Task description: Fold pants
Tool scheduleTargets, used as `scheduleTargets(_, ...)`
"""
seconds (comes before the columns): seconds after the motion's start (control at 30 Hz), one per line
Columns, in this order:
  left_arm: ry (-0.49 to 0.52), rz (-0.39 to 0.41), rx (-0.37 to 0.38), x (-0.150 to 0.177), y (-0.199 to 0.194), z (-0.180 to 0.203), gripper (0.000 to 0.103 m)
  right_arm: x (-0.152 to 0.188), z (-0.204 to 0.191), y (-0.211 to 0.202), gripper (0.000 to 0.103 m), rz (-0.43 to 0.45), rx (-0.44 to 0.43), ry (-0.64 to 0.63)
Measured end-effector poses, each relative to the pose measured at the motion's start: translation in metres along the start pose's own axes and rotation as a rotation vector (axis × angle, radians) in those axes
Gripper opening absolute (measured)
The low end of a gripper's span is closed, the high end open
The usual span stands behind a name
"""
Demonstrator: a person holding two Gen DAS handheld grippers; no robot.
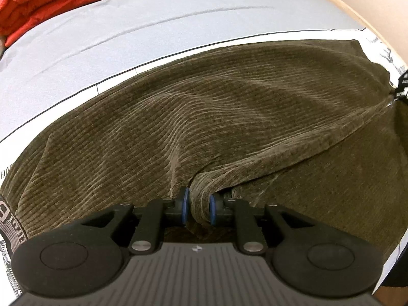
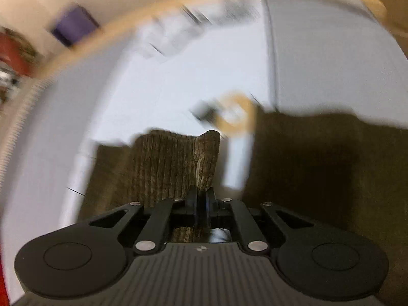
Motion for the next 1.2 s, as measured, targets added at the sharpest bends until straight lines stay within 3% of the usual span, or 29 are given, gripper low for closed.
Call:
scheduleTargets(0.07,-0.007,-0.005,0.016,0.0,-0.005,-0.003,0.022,-0.002,0.01,0.004,0.007,-0.022,-0.016,0.052)
scheduleTargets(0.1,-0.002,-0.003,0.027,0.0,-0.008,-0.003,0.025,-0.004,0.009,0.0,0.015,-0.014,-0.01,0.052)
scheduleTargets(0.23,-0.014,0.073,0.12,-0.004,-0.036,-0.008,0.055,-0.013,0.001,-0.039,0.028,0.189,0.042,-0.019)
scheduleTargets(0.3,-0.043,0.13,0.178,-0.006,-0.056,-0.019,0.055,-0.018,0.0,-0.055,0.029,0.251,0.034,-0.035)
scheduleTargets(0.37,-0.068,0.176,0.187,-0.004,-0.072,-0.033,0.055,-0.019,-0.002,-0.07,0.029,0.275,-0.022,-0.043)
scheduleTargets(0.53,-0.188,0.22,0.018,0.015,-0.098,-0.098,0.054,-0.006,-0.02,-0.113,0.029,0.313,-0.223,-0.14)
scheduleTargets(0.63,-0.323,0.236,-0.121,0.038,-0.11,-0.154,0.054,0.008,-0.036,-0.155,0.029,0.331,-0.346,-0.214)
scheduleTargets(0.73,-0.463,0.244,-0.178,0.064,-0.118,-0.204,0.054,0.029,-0.042,-0.204,0.031,0.325,-0.445,-0.317)
scheduleTargets(0.8,-0.551,0.265,-0.178,0.077,-0.121,-0.23,0.055,0.045,-0.043,-0.235,0.032,0.313,-0.53,-0.406)
scheduleTargets(0.9,-0.66,0.302,-0.128,0.088,-0.115,-0.252,0.071,0.068,-0.029,-0.271,0.04,0.308,-0.628,-0.539)
scheduleTargets(0.97,-0.685,0.298,-0.084,0.089,-0.105,-0.257,0.074,0.081,-0.015,-0.285,0.041,0.295,-0.669,-0.607)
scheduleTargets(1.03,-0.667,0.281,-0.067,0.087,-0.091,-0.251,0.076,0.094,0.0,-0.289,0.041,0.282,-0.685,-0.661)
scheduleTargets(1.2,-0.622,0.23,-0.113,0.09,-0.068,-0.252,0.076,0.113,0.023,-0.275,0.041,0.296,-0.632,-0.717)
Point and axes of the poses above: each gripper's, at about its wrist camera, not at the fingertips, and y roughly the way its jaws point, z to its right, x to its underside, the point moved 3 cm from there along y, roughly the way its jaws point, and after that the axes turned 12 degrees about x, right-handed, at the moved point
